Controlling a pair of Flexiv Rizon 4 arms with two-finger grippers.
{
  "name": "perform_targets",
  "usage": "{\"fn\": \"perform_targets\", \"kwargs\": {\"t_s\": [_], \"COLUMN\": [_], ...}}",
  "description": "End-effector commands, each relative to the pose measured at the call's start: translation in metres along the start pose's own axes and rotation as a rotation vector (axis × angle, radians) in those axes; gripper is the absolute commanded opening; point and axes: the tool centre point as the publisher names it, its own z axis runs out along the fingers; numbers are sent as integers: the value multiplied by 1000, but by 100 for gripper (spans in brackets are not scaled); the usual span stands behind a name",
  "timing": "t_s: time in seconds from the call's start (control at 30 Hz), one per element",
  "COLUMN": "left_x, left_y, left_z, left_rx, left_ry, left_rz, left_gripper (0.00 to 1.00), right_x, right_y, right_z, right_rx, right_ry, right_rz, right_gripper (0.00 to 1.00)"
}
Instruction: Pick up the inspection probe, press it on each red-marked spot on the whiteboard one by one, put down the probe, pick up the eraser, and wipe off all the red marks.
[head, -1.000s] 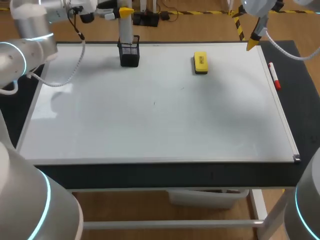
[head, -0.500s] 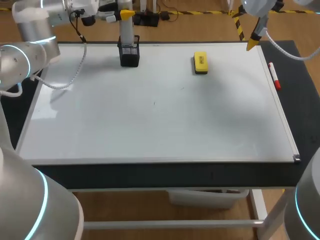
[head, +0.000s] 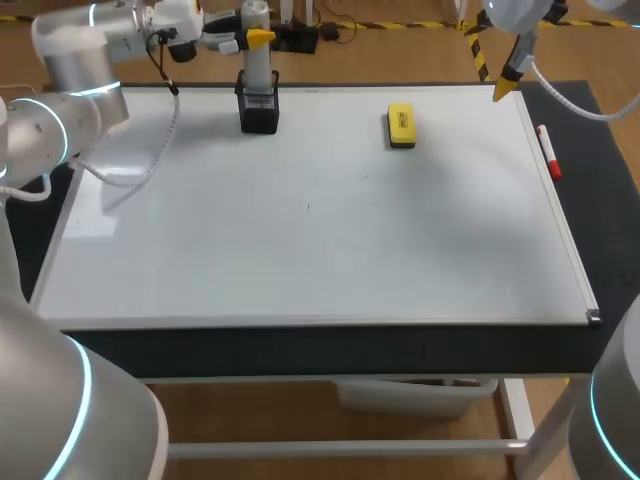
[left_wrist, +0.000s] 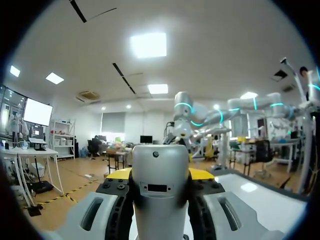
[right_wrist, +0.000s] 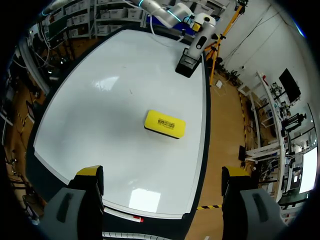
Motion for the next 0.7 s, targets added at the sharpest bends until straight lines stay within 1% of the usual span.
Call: {"fn": "perform_targets", "kwargs": {"t_s": [0.03, 0.4, 0.7], "left_x": [-11, -14, -13], "left_y": [13, 33, 40], "left_z": [0, -5, -5], "left_rx": [12, 3, -8], "left_ry": [180, 190, 196], "left_rz": [-16, -39, -49], "left_gripper": [0, 0, 0], "right_x": [0, 0, 0], "right_y": [0, 0, 0], "right_z": [-1, -1, -1], "right_rx": [3, 3, 3], "right_ry": [3, 3, 3], "right_rz": [-1, -1, -1], "right_gripper": [100, 100, 100]}}
